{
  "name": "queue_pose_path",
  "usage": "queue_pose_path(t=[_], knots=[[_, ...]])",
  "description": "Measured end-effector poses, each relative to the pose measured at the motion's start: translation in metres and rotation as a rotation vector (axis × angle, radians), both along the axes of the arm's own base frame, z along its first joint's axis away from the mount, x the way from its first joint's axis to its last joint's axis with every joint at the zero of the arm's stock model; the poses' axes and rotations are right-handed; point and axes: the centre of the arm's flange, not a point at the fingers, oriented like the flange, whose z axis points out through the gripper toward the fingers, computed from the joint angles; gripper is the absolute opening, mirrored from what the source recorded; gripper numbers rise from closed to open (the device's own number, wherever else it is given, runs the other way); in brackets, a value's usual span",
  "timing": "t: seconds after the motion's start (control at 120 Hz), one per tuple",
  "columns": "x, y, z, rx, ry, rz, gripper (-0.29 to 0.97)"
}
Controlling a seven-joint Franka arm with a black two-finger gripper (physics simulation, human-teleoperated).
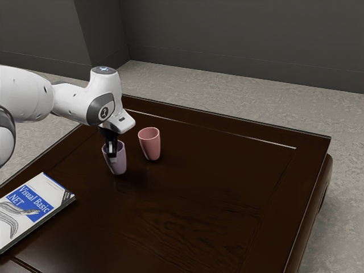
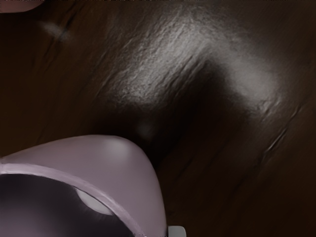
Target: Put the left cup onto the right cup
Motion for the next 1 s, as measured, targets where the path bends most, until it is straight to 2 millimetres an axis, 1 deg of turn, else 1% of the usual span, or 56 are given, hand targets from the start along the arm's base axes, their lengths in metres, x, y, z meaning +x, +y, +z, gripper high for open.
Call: queue_pose_path(t=[0.158, 0.217, 0.35, 0.483, 0.583, 0.683, 0.842, 1.0], knots=[[-0.003, 0.001, 0.021, -0.003, -0.028, 0.012, -0.08], [-0.005, 0.0, 0.036, -0.003, -0.045, 0.014, -0.08], [-0.009, -0.006, 0.079, 0.003, -0.087, 0.005, -0.08], [-0.002, -0.009, 0.112, 0.029, -0.11, -0.003, -0.08], [0.009, -0.015, 0.136, 0.055, -0.124, -0.014, -0.09], [0.021, -0.029, 0.141, 0.079, -0.113, -0.032, -0.09], [0.034, -0.043, 0.134, 0.098, -0.085, -0.048, -0.08], [0.055, -0.052, 0.128, 0.12, -0.083, -0.061, -0.08]])
